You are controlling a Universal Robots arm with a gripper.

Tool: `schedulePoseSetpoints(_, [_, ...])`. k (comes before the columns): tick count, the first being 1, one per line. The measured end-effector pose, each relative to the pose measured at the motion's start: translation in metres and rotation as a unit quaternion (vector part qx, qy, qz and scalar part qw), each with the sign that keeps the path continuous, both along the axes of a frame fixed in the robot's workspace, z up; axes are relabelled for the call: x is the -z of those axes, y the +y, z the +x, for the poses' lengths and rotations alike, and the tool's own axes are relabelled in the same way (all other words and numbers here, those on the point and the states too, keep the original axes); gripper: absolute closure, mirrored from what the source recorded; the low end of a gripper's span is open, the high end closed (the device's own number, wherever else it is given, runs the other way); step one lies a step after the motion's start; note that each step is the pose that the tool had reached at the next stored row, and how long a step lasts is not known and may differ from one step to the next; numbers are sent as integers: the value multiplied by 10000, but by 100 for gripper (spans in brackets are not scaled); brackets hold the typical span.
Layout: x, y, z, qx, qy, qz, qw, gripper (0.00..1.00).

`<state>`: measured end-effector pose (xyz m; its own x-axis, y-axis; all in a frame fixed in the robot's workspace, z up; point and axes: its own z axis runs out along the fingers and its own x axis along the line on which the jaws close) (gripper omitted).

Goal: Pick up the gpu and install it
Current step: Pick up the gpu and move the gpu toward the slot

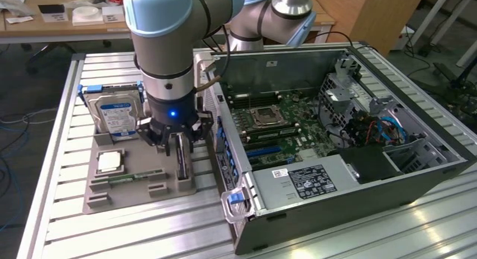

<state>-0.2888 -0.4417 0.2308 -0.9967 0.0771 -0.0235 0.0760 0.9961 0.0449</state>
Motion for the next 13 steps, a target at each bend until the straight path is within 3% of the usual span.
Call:
schedulePoseSetpoints(5, [1,0,0,0,0,0,10000,48])
schedulePoseSetpoints(8, [1,0,0,0,0,0,10000,61])
schedulePoseSetpoints(13, [1,0,1,0,0,0,10000,61])
